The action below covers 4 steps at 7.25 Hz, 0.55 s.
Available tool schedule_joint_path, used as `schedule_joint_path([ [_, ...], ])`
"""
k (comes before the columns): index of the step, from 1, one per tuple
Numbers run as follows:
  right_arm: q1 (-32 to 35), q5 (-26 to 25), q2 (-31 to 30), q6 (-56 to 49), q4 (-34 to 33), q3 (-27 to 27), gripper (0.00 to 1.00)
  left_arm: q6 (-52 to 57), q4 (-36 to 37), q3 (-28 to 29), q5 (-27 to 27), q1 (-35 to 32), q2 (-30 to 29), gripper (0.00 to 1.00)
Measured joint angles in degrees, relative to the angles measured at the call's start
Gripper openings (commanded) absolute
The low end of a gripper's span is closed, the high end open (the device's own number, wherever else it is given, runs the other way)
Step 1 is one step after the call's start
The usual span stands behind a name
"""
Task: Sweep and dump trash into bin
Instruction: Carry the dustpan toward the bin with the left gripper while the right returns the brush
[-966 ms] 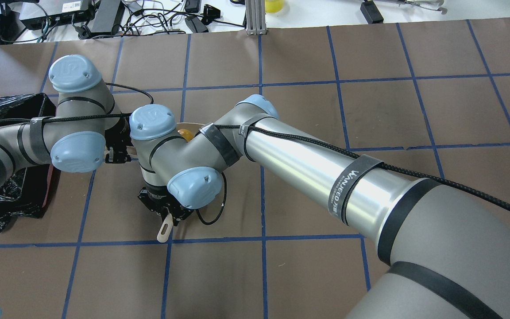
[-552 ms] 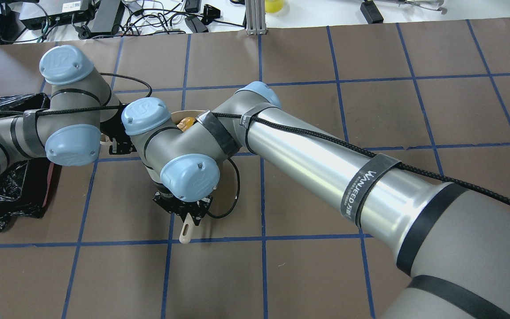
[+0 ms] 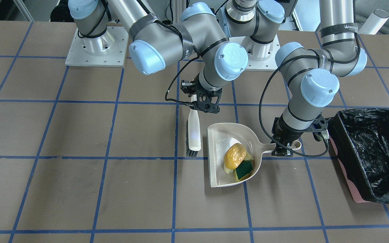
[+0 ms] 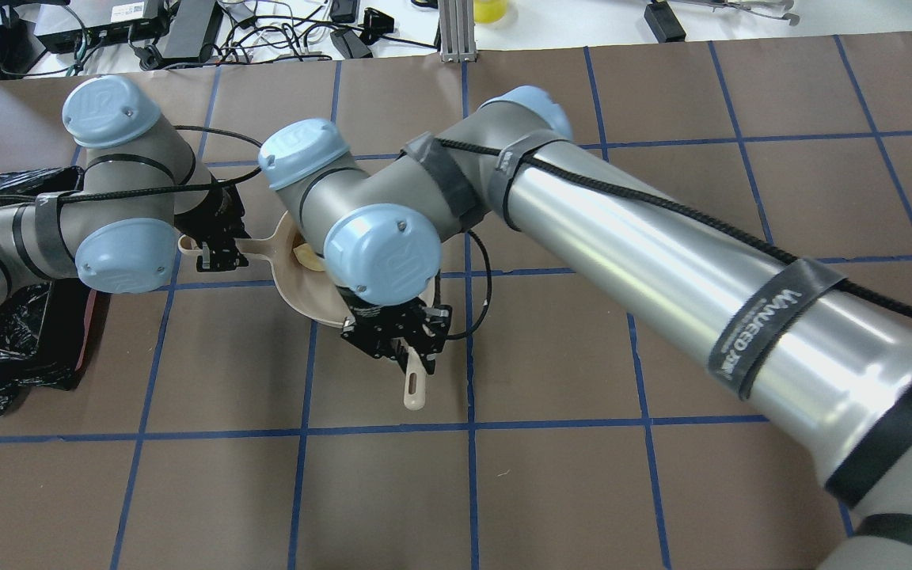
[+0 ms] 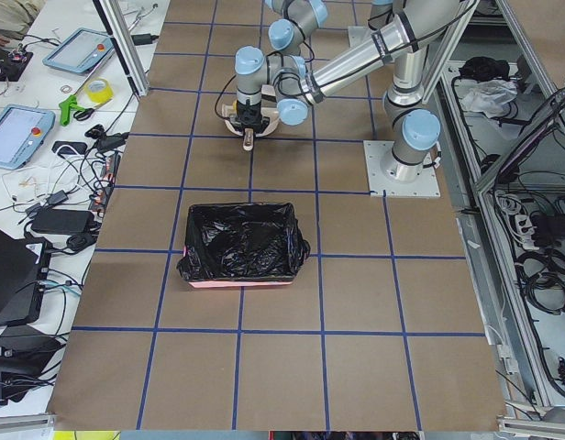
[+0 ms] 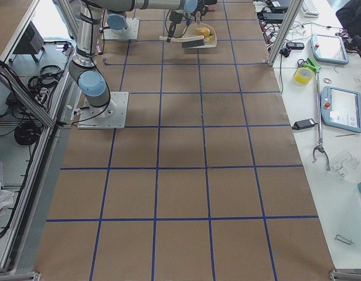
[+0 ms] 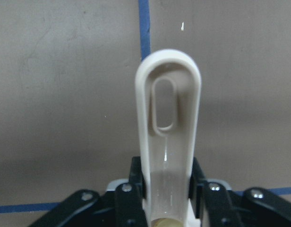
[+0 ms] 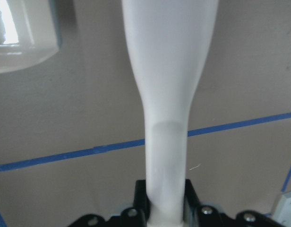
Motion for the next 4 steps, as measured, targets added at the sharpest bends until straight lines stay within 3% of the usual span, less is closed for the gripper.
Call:
schedule_joint_path([
  [2,-7.60,-0.97,-5.58,-10.64,4.58,3.65,0.00,-0.41,-0.59,0.74,-3.43,0.45,0.45,0.00],
  [4,-17.21,-5.52,-11.68,-22.16,2.53,12.99,0.00,-0.95,-4.03,3.37,-7.41,1.98,0.75,0.00],
])
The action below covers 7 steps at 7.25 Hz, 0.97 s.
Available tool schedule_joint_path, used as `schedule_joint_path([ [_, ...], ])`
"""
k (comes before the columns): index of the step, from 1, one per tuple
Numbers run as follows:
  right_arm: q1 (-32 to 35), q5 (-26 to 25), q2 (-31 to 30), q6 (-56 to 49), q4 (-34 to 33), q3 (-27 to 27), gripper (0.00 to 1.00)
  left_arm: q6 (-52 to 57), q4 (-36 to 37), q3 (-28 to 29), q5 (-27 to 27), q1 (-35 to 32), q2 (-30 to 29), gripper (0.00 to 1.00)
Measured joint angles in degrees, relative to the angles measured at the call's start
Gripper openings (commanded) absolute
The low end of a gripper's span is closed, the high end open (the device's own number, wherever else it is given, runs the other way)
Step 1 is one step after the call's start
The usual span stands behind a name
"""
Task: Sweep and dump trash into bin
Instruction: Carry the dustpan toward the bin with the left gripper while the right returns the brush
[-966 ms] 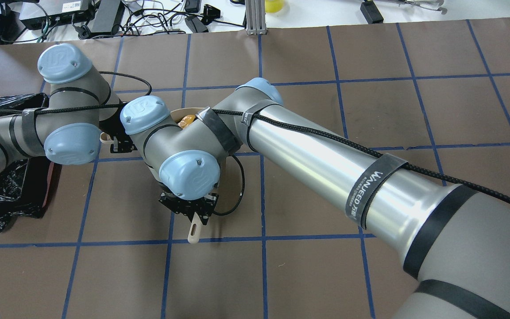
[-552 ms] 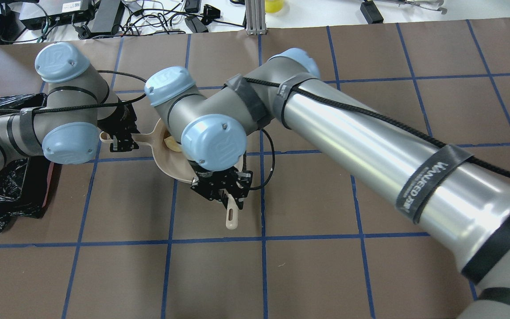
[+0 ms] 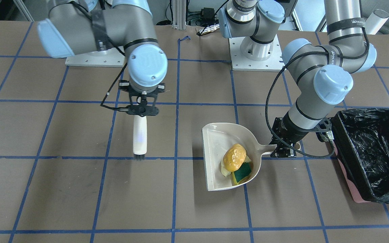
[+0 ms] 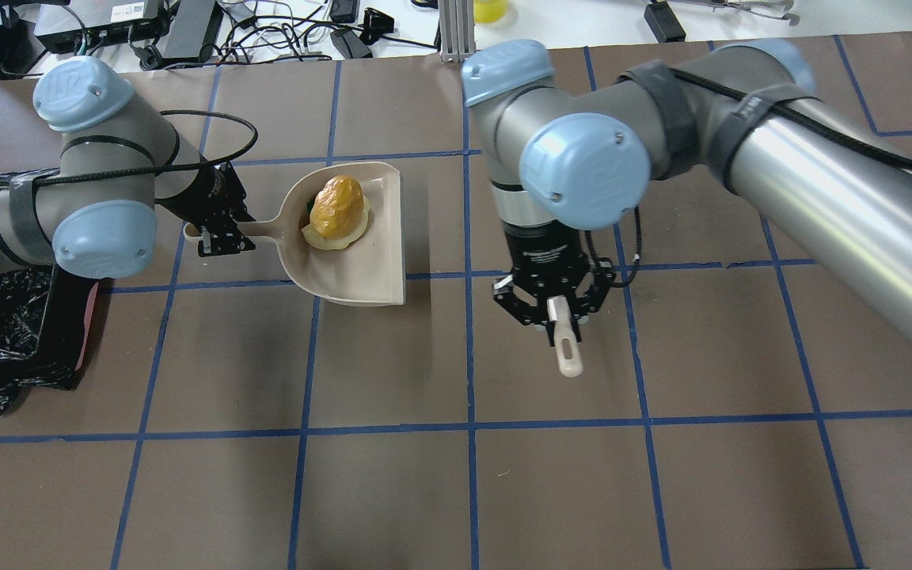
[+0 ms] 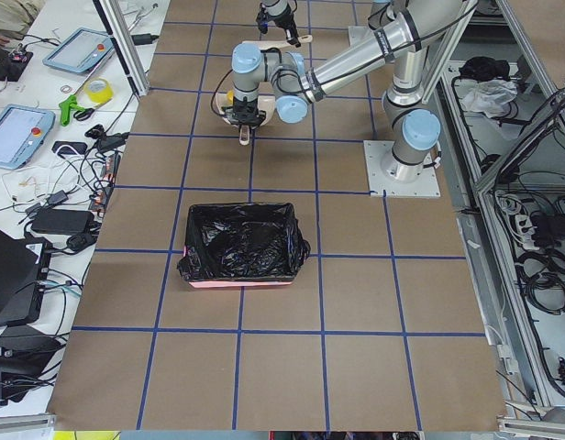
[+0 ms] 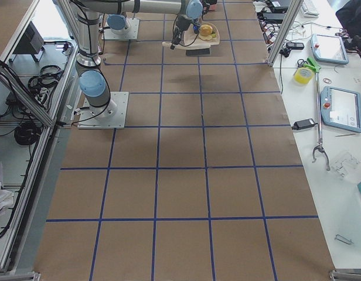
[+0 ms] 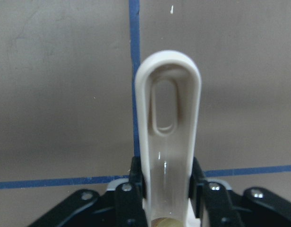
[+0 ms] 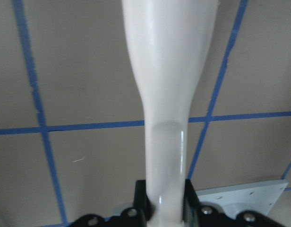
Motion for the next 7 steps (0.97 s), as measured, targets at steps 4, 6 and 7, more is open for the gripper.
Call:
schedule_joint_path([
  [4,-22.46,-5.79,-2.44,-23.21,-12.40,9.26,0.00,3.69,-9.88,8.02,-4.35,5.75,0.30,0.00],
  [6,-27.61,-7.51,4.16,-29.06,-18.47,6.06,0.00,8.55,-11.45,8.98,-4.59,9.64,0.59,0.00],
  [7,-29.12,-7.89,7.24,-30.63,-19.25,2.95,0.00,11.28,-12.98,9.93,-4.66,11.67,0.67,0.00],
])
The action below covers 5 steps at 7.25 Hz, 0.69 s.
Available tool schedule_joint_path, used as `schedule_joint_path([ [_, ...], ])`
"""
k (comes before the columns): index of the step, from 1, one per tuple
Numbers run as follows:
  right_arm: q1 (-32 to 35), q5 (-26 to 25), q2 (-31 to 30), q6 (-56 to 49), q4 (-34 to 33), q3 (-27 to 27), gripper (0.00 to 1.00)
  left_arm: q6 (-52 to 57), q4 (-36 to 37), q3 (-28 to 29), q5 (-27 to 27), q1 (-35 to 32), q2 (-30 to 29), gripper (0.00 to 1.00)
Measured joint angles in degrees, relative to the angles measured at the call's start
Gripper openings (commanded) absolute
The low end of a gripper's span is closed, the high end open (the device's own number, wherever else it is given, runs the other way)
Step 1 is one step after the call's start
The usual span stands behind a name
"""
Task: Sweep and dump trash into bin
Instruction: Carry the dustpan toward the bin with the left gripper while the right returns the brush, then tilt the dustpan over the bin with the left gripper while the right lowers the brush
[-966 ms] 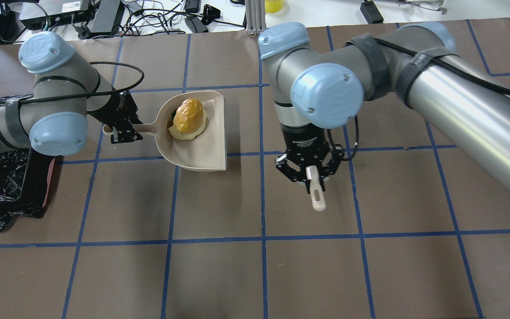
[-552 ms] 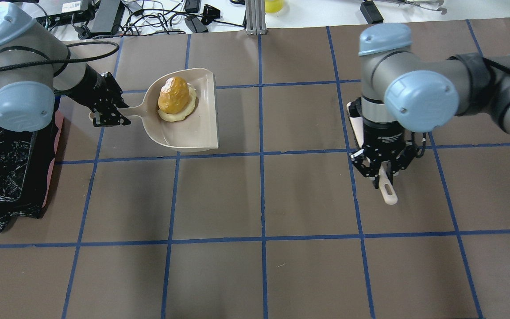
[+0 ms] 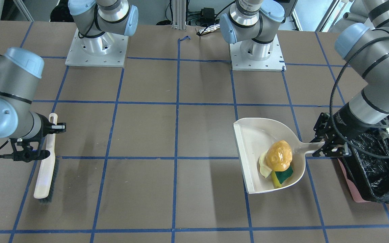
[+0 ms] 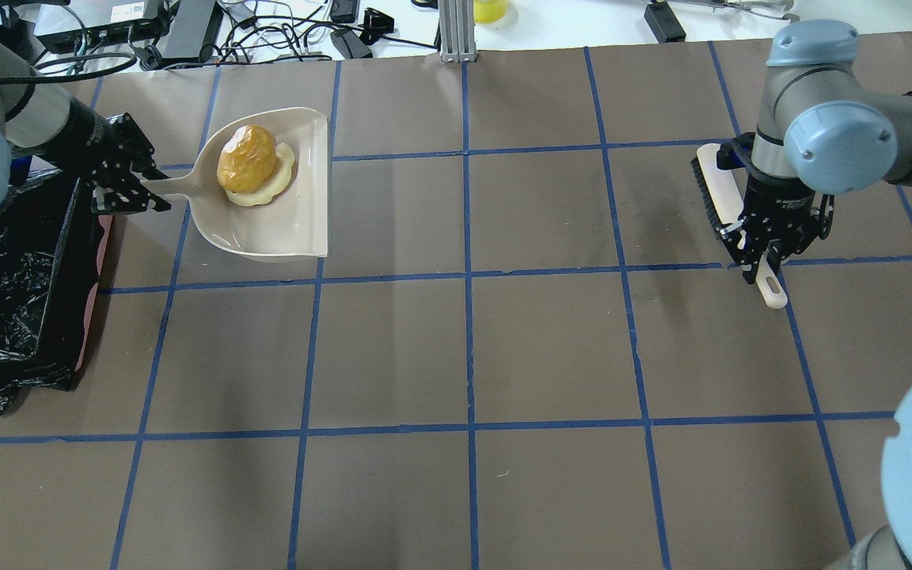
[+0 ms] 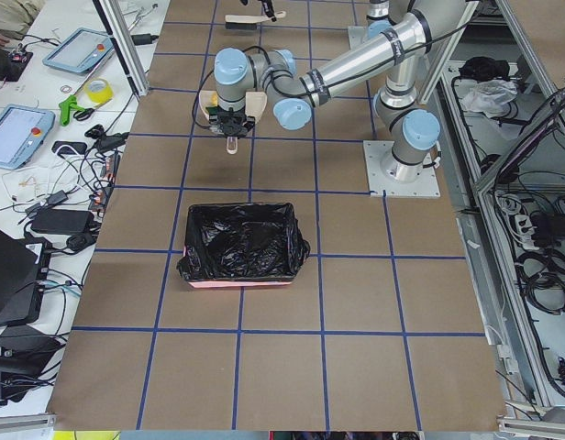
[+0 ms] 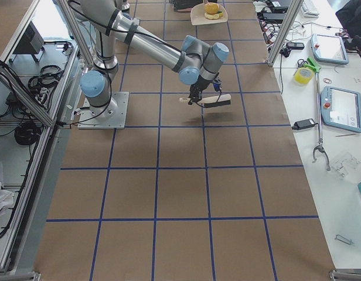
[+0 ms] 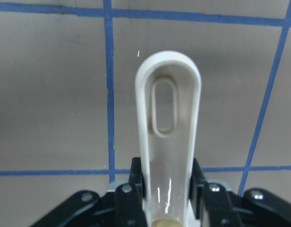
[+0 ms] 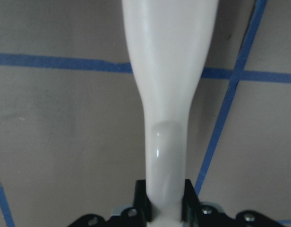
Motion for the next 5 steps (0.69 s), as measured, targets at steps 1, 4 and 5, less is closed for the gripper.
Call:
schedule_joint_path([
  [1,-0.88,-0.12,2.21,-0.92,-0.12,-2.61,0.00,3.49,-2.66,1.56,-0.06,2.55,0.00,0.00],
  [4,-3.58,0.04,6.15,-0.74,0.07,-6.03,0.00,16.46,-9.91,5.39,0.05,11.61,0.03,0.00],
  [5,-4.24,0.05,6.68,-0.79,0.10,-6.13,0.00,20.94,-11.28,5.76,0.21,14.78,0.15,0.00],
])
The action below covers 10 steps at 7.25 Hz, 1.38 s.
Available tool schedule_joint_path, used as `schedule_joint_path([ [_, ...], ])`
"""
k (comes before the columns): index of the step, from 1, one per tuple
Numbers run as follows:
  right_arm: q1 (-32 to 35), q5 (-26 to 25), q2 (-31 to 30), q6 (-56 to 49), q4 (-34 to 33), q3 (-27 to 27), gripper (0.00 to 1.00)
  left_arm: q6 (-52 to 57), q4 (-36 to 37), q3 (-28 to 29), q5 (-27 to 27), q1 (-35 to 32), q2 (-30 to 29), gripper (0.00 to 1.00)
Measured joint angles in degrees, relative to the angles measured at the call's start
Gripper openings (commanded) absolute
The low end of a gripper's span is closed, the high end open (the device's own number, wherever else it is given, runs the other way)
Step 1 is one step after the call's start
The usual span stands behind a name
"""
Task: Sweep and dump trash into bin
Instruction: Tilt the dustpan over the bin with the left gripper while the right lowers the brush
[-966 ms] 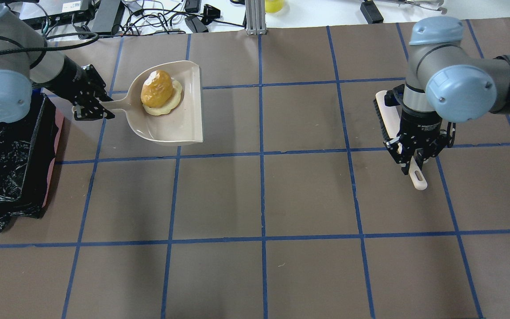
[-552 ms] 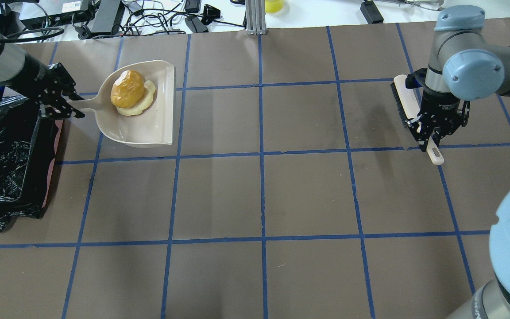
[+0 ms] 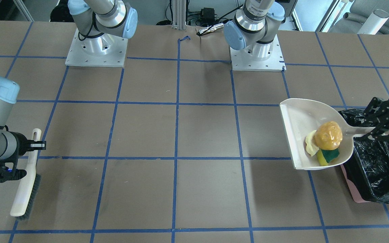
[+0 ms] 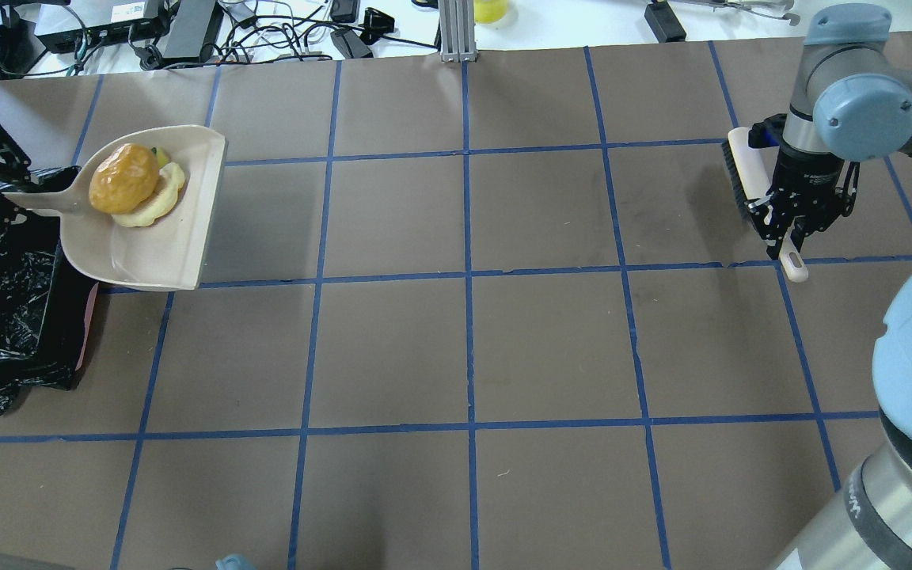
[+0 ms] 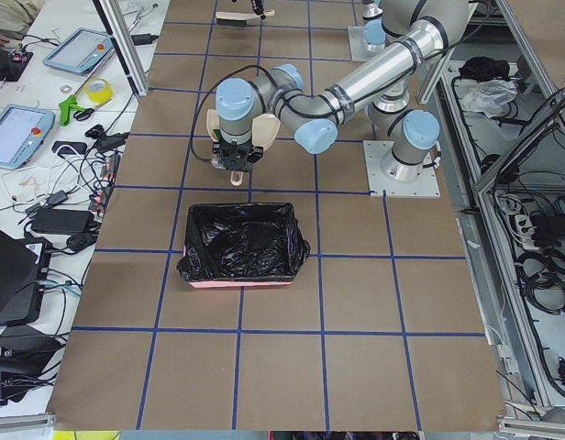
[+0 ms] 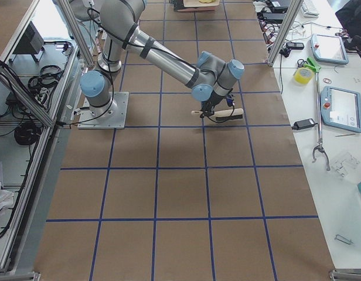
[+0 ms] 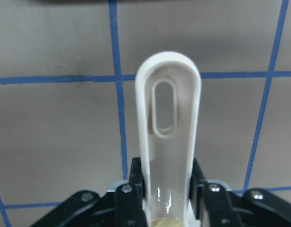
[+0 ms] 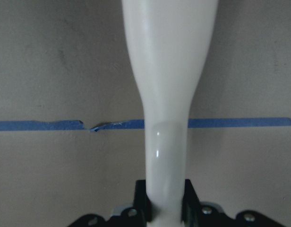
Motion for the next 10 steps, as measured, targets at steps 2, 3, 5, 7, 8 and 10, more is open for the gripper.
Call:
schedule_joint_path([
  [2,-0.45,-0.57,0.43,-0.50,0.10,0.23,0.00,9.12,-2.10,1.05,0.57,5.24,-0.28,0.00],
  [3,-0.47,-1.08,0.51,-0.57,0.09,0.28,0.00,13.41,-2.46,1.61,1.13,7.76,-0.87,0.00],
  [5,-0.50,-1.42,0.58,-0.41,0.04,0.35,0.14,19.40,-2.15,2.90,3.42,10.79,-2.10,0.00],
  [7,-0.50,-1.46,0.84,-0.31,-0.03,0.38,0.69,21.86,-2.16,6.48,4.33,12.10,-4.49,0.00],
  [8,-0.52,-1.40,0.97,-0.44,-0.24,0.37,0.79,23.55,-2.14,8.50,4.50,12.81,-6.19,0.00],
  [10,-0.69,-1.22,0.77,-0.35,-0.58,0.28,0.86,27.80,-1.97,12.78,5.41,14.03,-9.75,0.00],
])
